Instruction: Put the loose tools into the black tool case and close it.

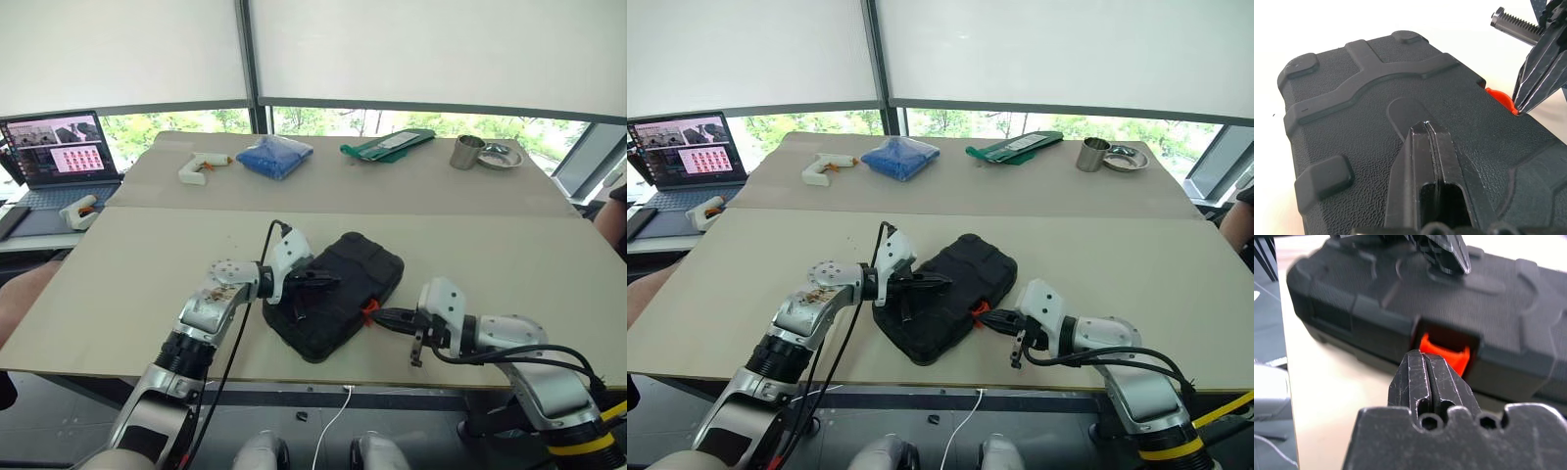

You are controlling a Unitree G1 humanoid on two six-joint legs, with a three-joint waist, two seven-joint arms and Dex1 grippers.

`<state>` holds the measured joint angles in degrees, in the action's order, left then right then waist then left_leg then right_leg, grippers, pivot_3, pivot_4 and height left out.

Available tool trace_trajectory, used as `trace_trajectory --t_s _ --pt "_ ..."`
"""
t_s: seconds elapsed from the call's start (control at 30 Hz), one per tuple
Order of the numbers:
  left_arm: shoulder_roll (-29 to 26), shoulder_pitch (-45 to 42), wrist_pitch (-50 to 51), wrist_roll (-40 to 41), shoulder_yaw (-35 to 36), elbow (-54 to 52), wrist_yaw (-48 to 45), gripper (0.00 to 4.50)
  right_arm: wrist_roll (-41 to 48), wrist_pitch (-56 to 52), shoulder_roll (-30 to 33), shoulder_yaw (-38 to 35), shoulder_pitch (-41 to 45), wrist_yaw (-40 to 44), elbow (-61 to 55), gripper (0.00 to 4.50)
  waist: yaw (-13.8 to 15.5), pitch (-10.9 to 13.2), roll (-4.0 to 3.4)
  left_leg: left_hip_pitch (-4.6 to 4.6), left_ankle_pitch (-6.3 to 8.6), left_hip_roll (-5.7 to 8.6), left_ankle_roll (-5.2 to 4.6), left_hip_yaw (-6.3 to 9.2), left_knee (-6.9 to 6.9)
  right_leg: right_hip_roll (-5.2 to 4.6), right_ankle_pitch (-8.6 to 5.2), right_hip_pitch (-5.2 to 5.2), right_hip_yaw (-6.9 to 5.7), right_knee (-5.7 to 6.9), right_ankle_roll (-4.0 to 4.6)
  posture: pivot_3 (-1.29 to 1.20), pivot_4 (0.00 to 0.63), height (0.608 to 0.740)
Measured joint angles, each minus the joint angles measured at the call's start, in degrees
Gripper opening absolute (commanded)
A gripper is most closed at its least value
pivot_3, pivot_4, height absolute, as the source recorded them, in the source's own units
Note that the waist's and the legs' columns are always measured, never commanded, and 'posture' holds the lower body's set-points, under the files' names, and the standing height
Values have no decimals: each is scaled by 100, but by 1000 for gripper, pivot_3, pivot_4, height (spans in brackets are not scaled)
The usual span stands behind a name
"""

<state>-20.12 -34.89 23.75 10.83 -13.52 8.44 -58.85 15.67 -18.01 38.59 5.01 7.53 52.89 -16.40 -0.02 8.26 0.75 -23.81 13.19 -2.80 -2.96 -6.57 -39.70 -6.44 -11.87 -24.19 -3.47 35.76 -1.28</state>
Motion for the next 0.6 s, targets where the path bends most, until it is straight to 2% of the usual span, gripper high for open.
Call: trace_trajectory --t_s 0.6 --pt "-90 18 9 4 -6 -19 -89 0 -376 -100 -325 278 268 -85 644 33 -63 0 0 0 9 -1 16 -1 7 0 -1 -7 0 0 2 0 150 739"
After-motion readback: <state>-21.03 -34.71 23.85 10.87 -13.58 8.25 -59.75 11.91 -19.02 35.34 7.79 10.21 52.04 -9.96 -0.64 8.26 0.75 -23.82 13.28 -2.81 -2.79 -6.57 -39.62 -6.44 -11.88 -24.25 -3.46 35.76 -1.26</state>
